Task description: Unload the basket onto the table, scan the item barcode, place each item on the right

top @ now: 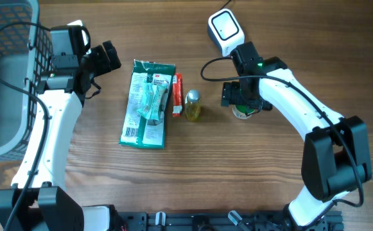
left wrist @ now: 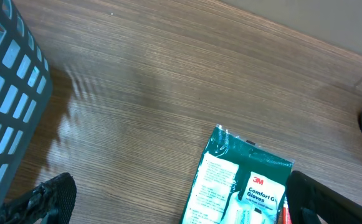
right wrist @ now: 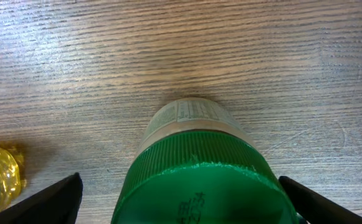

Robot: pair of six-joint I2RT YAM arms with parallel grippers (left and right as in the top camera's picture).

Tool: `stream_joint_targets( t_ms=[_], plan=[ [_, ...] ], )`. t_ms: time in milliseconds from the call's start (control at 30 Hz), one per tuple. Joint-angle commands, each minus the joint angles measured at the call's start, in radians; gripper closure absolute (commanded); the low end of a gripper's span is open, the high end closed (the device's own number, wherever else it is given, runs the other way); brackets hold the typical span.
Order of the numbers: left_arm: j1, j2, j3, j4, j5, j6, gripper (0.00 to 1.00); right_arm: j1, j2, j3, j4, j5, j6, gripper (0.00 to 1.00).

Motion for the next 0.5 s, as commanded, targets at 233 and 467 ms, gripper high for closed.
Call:
stream_joint_targets(
  t_ms=[233,467],
  plan=[
    [0.004,0.000,0.006,0.000,-0.010,0.009,0.00,-0.002,0.051,-0.010,0.013,0.000,0.045,0.12],
    [0.004,0.000,0.006,0.000,-0.010,0.009,0.00,-0.002,0.082,-0.010,0.022,0.000,0.051,0.14]
  ],
)
